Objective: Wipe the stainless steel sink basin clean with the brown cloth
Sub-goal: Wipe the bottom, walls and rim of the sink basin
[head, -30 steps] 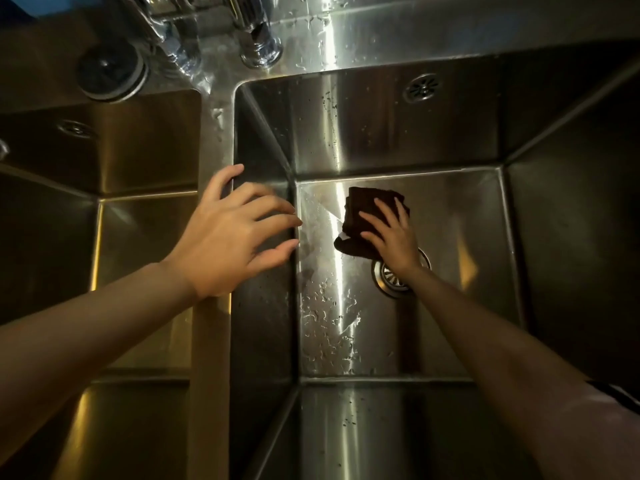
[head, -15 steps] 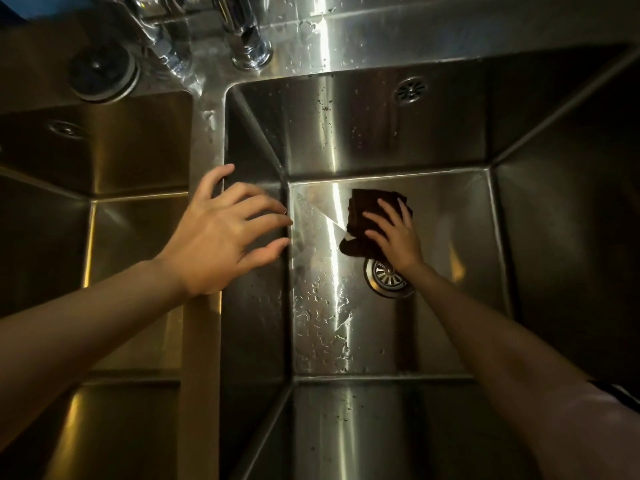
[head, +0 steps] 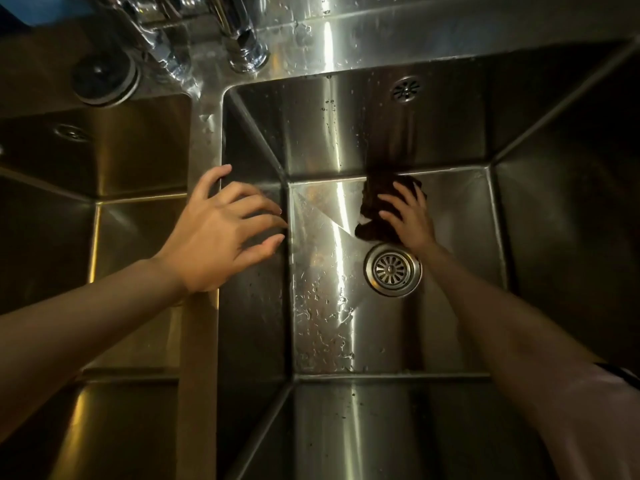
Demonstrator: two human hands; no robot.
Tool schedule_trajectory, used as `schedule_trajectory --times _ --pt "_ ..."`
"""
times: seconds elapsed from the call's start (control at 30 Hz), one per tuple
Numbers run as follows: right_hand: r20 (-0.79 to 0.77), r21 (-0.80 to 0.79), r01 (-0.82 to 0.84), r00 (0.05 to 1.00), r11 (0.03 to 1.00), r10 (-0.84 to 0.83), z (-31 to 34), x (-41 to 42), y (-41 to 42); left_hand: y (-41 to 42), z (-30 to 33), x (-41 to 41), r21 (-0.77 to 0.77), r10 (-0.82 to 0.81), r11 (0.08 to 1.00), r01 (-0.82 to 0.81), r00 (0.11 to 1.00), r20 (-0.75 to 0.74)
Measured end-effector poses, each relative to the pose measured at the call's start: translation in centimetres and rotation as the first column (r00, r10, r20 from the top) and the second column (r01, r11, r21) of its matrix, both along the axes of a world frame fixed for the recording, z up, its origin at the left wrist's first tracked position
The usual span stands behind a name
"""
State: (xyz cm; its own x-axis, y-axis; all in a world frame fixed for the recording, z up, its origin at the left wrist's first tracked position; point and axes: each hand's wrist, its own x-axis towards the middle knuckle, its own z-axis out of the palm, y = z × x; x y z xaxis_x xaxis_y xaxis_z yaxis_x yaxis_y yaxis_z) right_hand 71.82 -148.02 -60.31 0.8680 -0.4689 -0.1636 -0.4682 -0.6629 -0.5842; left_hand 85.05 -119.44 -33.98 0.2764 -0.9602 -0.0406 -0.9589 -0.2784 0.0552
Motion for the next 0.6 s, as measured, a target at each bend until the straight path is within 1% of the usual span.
schedule_trajectory --times 0.1,0.2,0.3,0.37,0.5,0.6 --pt "0.002 -0.027 0.017 1.0 0.999 -0.017 -0.2 0.7 -0.6 0.0 0.0 0.1 0.012 -0.006 1.0 0.006 1.0 0.001" --pt "-0.007 -0.06 0.103 0.995 0.993 -0.103 -0.2 -1.6 1.8 0.0 0.0 -0.1 0.014 0.0 1.0 0.0 1.0 -0.01" --pt "-0.046 -0.038 0.169 0.984 0.985 -0.171 -0.4 -3.9 3.8 -0.1 0.1 -0.2 0.005 -0.001 1.0 0.001 1.0 -0.014" --pt "-0.047 -0.034 0.159 0.986 0.987 -0.161 -0.6 -3.7 3.5 -0.1 0.2 -0.2 -0.003 0.002 1.0 -0.002 1.0 -0.011" --pt "0.01 -0.043 0.146 0.989 0.988 -0.146 -0.5 -1.1 0.0 -0.1 0.0 -0.1 -0.012 -0.009 1.0 0.009 1.0 -0.008" --pt "0.003 -0.053 0.148 0.989 0.988 -0.148 -0.5 -0.2 -1.5 -0.1 0.0 0.0 -0.024 -0.013 1.0 0.013 1.0 -0.012"
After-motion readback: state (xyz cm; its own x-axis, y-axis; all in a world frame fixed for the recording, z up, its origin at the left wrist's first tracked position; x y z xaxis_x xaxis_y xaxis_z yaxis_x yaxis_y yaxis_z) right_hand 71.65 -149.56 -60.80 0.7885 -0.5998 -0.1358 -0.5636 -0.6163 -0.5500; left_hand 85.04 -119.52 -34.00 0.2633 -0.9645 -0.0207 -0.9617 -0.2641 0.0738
